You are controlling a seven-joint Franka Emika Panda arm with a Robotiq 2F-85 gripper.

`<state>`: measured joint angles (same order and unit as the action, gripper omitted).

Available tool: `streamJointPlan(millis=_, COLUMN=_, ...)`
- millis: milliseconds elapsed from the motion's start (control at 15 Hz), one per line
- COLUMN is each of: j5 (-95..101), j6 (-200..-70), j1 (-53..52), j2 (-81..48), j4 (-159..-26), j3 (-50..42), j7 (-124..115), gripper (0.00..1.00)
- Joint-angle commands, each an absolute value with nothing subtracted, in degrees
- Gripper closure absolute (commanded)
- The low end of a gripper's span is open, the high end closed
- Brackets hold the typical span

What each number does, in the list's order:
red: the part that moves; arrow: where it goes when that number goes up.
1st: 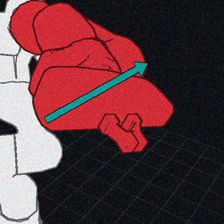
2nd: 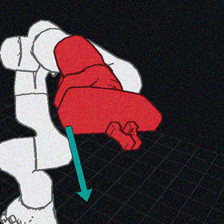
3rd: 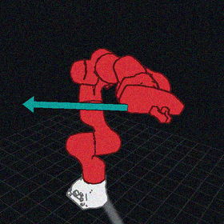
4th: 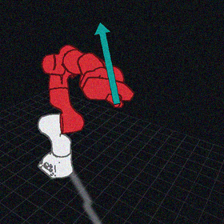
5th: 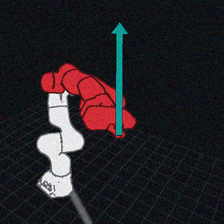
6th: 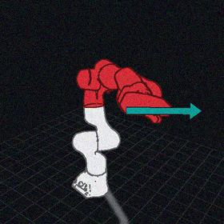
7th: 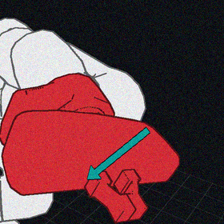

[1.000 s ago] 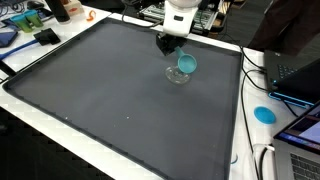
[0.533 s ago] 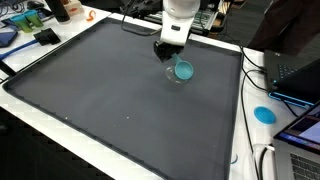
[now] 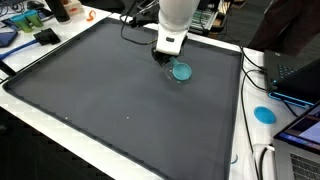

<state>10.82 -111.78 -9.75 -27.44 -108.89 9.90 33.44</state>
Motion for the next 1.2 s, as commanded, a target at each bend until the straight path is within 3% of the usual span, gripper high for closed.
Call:
streamJointPlan(millis=0, j5=13.3, j6=-107.3, j1=-10.4, j2=-30.2, j4=-106.4, j3=10.1, j7=31.9, gripper=0.69)
streamJointPlan(millis=1133, j5=18.9, j6=-108.7, j1=-12.4, j2=-34.3, j4=-104.5, j3=10.5, j7=30.5, gripper=0.69)
